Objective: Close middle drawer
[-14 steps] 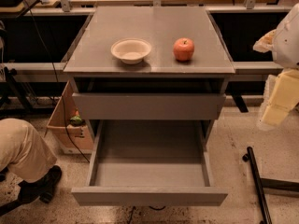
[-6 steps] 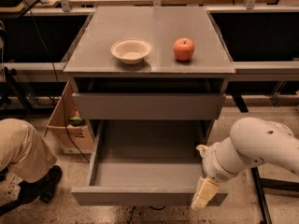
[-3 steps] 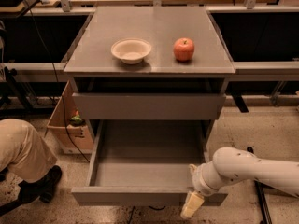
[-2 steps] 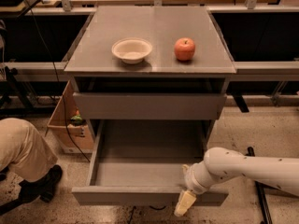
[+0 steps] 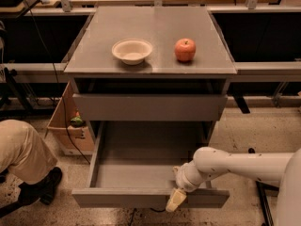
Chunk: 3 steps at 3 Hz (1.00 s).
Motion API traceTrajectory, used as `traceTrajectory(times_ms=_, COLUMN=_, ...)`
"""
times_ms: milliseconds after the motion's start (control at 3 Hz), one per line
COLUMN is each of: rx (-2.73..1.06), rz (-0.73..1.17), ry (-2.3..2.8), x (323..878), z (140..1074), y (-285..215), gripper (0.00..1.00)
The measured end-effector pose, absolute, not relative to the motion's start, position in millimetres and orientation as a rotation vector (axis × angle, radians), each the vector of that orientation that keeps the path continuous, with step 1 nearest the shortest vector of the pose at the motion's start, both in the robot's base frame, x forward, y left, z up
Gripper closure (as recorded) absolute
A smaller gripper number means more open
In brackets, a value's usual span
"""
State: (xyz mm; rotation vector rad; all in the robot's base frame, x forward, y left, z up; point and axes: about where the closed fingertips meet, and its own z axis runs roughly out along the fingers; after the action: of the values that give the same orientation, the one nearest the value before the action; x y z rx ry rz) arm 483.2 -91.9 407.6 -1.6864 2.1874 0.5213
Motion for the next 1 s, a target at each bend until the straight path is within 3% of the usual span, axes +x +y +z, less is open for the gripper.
traceTrajectory(times_ms=667, rx=-1.713, rz=0.531, ry=2.136, x=498.8, z=410.0, y=-70.3, gripper=0.60)
traceTrajectory(times_ms=1000, rx=-1.735, rz=0.518, ry=2.095, x=513.2, z=415.7, y=-56.4, gripper=0.58)
